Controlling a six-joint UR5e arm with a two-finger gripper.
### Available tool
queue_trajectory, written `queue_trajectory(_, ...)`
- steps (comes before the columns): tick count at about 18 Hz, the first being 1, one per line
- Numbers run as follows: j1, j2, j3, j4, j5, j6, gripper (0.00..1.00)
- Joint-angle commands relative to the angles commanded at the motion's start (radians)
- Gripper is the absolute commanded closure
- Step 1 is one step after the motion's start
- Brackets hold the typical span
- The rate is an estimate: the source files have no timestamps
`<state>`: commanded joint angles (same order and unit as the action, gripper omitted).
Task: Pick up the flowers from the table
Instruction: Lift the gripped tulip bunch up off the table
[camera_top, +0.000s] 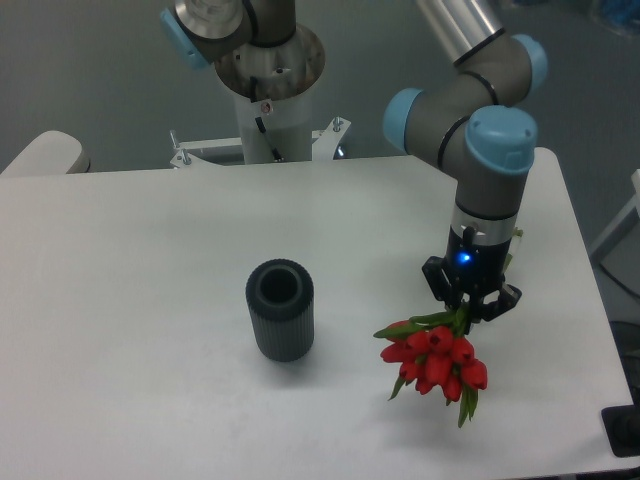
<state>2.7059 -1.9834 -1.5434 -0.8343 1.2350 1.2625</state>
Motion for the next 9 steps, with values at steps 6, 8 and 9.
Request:
queue_trajectory(6, 0.014, -0.002, 0.058, -0.012, -0.159, -0.002, 0.90)
queue_trajectory(8, 0.034, -0.002, 0.062, -0.012, -0.239, -0.005, 0.90)
queue_trajectory(9, 0.040, -0.002, 0.063, -0.012, -0.279, -0.006, 0.90)
